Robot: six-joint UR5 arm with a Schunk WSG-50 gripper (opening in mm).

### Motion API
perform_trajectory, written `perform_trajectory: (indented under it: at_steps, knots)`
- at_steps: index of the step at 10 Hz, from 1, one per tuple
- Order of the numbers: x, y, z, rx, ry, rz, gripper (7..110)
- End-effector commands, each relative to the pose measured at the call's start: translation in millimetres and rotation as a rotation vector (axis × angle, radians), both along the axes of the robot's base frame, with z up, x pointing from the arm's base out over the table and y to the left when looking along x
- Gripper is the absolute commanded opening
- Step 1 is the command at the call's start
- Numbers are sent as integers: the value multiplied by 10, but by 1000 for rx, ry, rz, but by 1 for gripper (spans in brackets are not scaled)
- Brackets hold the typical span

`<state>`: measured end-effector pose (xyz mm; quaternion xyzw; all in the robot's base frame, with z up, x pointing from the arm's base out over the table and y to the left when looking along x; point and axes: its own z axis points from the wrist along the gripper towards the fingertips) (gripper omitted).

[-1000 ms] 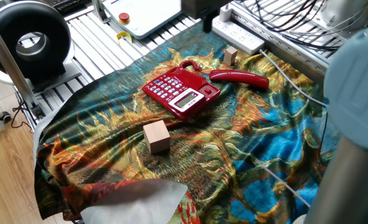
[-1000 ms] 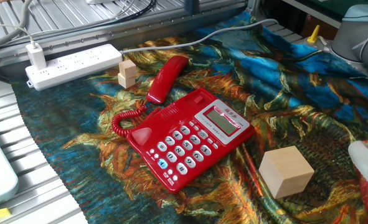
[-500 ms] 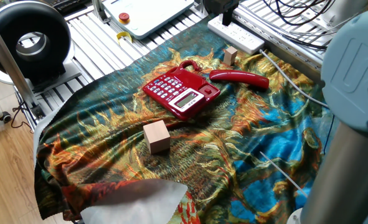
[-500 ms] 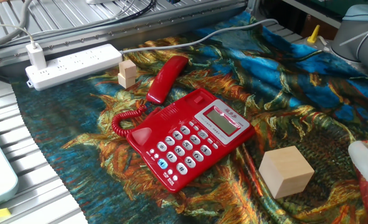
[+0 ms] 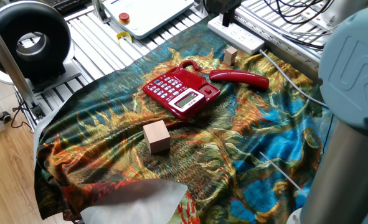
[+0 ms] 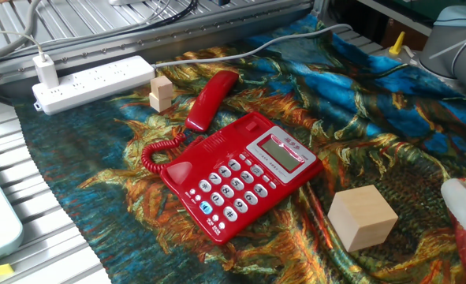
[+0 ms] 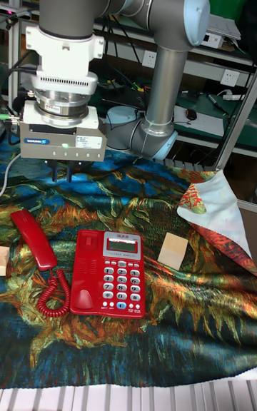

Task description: Place the handset of the telephone on the corresponding phone cradle

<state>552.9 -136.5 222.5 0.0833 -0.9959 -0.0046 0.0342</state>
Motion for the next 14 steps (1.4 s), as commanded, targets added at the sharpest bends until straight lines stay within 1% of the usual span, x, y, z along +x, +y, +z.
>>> perform_trajectory:
  at_steps: [1, 2, 3, 4, 6, 8, 12, 14]
  knots:
    - [-24, -156, 16, -68, 7, -114, 22]
    - [1, -102, 11, -51, -3, -197, 22]
    - [33, -41, 8, -29, -13, -250, 22]
    - [83, 74, 7, 18, -27, -271, 22]
    - [129, 78, 6, 22, -45, -288, 22]
    - [156, 55, 5, 14, -57, -290, 22]
    - [118, 35, 5, 5, -43, -274, 22]
    - [129, 16, -15, 19, -34, -243, 22]
